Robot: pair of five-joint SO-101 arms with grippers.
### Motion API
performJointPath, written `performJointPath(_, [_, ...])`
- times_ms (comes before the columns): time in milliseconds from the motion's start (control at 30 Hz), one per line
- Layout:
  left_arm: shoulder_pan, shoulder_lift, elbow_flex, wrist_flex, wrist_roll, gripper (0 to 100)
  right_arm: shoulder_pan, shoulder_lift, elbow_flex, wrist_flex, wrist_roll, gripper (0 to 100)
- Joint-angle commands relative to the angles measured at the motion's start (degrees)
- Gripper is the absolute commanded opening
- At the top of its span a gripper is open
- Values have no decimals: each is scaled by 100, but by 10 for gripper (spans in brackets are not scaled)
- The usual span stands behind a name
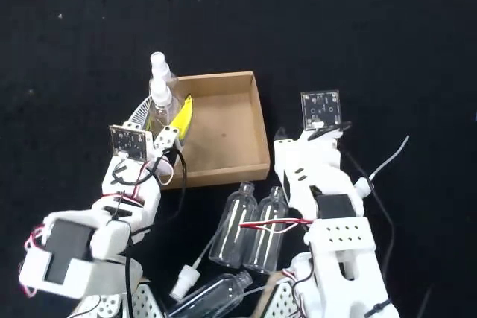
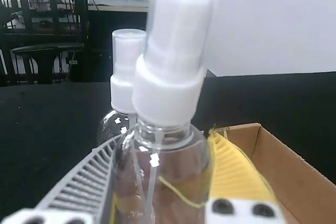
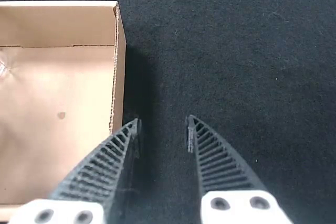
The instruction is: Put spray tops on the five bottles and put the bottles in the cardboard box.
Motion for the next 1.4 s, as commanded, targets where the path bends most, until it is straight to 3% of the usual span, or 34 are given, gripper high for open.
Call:
performJointPath(0, [-4,422,-391,-492,9,30,105,-242,-31,-211,9,114])
performJointPath(767, [48,1081,-629,-527,9,31,114,-242,-31,-211,9,114])
performJointPath(1000, [40,1099,-620,-527,9,243,123,-242,-31,-211,9,114])
performJointPath(1367, [-13,1046,-453,-527,9,280,123,-242,-31,-211,9,114])
